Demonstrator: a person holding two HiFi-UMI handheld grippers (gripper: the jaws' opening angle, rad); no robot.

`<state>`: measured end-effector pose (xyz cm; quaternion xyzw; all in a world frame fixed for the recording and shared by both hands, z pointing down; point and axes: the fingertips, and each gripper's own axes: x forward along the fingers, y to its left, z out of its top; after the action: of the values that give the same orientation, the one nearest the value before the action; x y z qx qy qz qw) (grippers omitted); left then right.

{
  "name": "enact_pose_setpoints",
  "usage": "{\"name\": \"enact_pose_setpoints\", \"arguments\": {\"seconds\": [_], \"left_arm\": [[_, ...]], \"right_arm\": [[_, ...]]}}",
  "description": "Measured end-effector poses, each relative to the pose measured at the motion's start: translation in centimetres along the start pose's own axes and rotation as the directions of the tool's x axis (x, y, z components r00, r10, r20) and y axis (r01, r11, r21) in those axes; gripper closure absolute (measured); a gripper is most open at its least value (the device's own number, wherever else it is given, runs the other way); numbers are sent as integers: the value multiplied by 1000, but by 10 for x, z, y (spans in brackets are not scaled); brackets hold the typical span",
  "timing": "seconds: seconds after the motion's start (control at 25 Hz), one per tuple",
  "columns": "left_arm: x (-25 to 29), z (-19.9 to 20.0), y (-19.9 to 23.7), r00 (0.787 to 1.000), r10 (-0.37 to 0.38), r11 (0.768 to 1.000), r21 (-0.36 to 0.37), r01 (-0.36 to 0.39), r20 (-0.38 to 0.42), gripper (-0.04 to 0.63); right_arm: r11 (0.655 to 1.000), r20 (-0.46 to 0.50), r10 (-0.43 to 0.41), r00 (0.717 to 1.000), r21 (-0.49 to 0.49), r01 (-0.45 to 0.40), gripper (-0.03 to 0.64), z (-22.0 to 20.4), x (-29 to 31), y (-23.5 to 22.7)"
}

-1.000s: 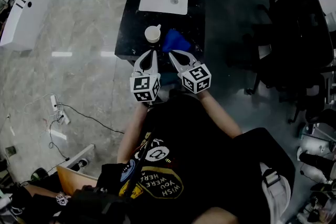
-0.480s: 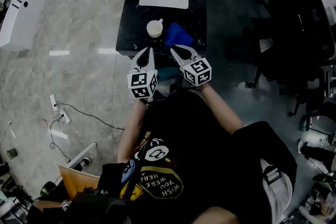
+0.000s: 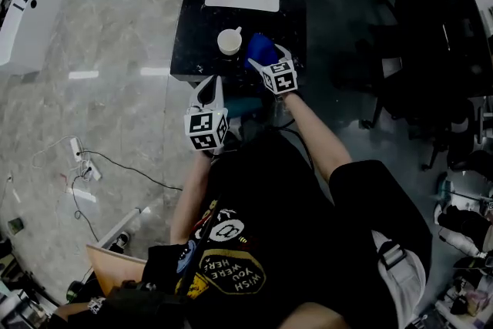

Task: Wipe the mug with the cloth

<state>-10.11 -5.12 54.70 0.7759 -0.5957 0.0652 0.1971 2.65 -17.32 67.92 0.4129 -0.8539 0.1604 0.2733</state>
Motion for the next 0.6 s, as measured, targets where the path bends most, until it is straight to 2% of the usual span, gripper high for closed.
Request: {"name": "enact_pose_setpoints", "arguments": {"seconds": [0.08, 0.16, 0.2, 0.28, 0.4, 0.44, 0.52, 0.6], "left_arm": [[7, 2, 5, 1000, 18, 1000, 0, -18, -12, 591], [13, 6, 5, 999, 30, 1000, 10, -30, -17, 591], [16, 9, 4, 999, 31, 999, 19, -30, -15, 591], [26, 13, 6, 999, 39, 999, 22, -39, -12, 591], [40, 15, 19, 997, 74, 997, -5, -74, -15, 591], [44, 16, 21, 996, 84, 996, -8, -84, -15, 591], [51, 19, 24, 996, 94, 996, -1, -94, -13, 591], [57, 23, 28, 995, 97, 995, 7, -97, -15, 591]], "right_arm": [[1000, -74, -1, 997, -12, 0, 192, -10, 21, -1], [1000, -114, -1, 994, -2, 1, 160, -17, 32, -2], [1000, -125, 10, 992, -5, -10, 165, -17, 33, -1], [996, -133, 68, 989, -53, -75, 263, -14, 35, 10], [973, -130, 161, 978, -147, -180, 476, -13, 35, 34], [970, -123, 180, 976, -143, -197, 493, -14, 33, 37], [974, -69, 220, 973, -38, -223, 502, -8, 26, 31], [953, 47, 264, 963, 142, -268, 505, 9, 17, 20]]}}
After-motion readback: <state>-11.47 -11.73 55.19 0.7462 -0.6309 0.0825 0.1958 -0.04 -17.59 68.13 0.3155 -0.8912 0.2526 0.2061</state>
